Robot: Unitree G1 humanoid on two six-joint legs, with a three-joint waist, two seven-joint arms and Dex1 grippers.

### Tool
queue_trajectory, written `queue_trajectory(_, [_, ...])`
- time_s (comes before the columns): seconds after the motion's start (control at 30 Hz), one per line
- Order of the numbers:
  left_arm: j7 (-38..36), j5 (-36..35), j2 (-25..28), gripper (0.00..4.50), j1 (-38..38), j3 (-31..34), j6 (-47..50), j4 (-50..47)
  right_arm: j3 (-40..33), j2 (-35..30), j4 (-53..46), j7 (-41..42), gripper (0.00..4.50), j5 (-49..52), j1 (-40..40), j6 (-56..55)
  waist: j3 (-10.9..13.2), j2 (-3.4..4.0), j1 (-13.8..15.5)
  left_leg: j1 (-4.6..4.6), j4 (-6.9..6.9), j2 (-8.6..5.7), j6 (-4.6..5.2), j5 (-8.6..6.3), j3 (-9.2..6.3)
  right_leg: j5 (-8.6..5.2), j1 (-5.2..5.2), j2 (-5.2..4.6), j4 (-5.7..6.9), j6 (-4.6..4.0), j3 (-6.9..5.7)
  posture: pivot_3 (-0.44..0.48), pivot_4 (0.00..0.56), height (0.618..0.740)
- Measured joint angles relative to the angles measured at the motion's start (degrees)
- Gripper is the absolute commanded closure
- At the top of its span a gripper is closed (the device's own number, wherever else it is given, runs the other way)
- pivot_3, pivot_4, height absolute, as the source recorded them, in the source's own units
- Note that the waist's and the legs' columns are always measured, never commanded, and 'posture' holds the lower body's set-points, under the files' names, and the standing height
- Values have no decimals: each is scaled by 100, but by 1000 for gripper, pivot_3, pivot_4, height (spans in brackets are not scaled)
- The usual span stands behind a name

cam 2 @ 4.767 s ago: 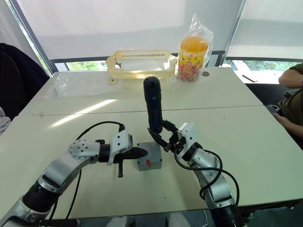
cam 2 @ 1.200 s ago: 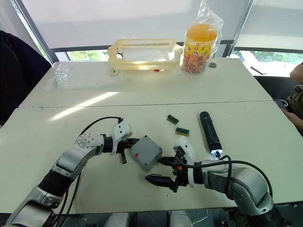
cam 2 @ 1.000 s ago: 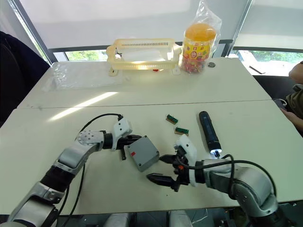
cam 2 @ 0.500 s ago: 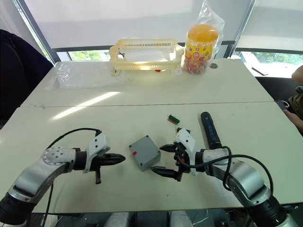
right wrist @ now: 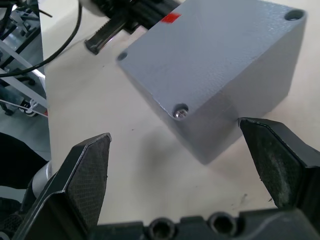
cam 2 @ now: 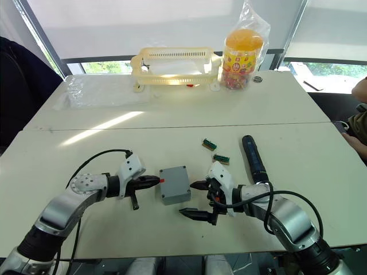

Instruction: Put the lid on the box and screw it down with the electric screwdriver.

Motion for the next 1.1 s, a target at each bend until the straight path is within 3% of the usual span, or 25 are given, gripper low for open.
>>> queue_trajectory(0.33, [-146,37,20,4500,-24,-83,-92,22,-111,-5,-1,-134,51,-115,81,-41,0,0,-2,1,1,0,0,0,0,0,-1,0,7,0,0,0,150,740])
queue_trajectory(0.5, [-334,-141,502,4500,21,229,83,-107,-855,-246,-4,-133,51,12,119,-35,0,0,-5,3,1,0,0,0,0,0,-5,0,18,0,0,0,150,740])
queue_trajectory(0.7, [-627,-918,930,4500,-289,1087,681,-341,-1944,-142,205,-350,51,574,-193,237,-1,-2,-8,9,6,0,0,0,-1,-2,-8,1,48,-1,0,0,150,740])
queue_trajectory(0.93, [-698,-1613,991,4500,-862,1020,1387,-1275,-1442,699,1805,-857,51,-245,-936,-374,-2,-4,-38,9,3,0,-3,2,4,-2,-19,3,58,-2,5,0,150,740])
queue_trajectory(1.1, [-552,-1925,987,4500,-946,903,1799,-1715,-1313,796,2174,-939,51,-566,-1069,-489,-2,-3,-36,9,4,0,-6,4,4,-2,-21,4,63,-2,6,0,150,740])
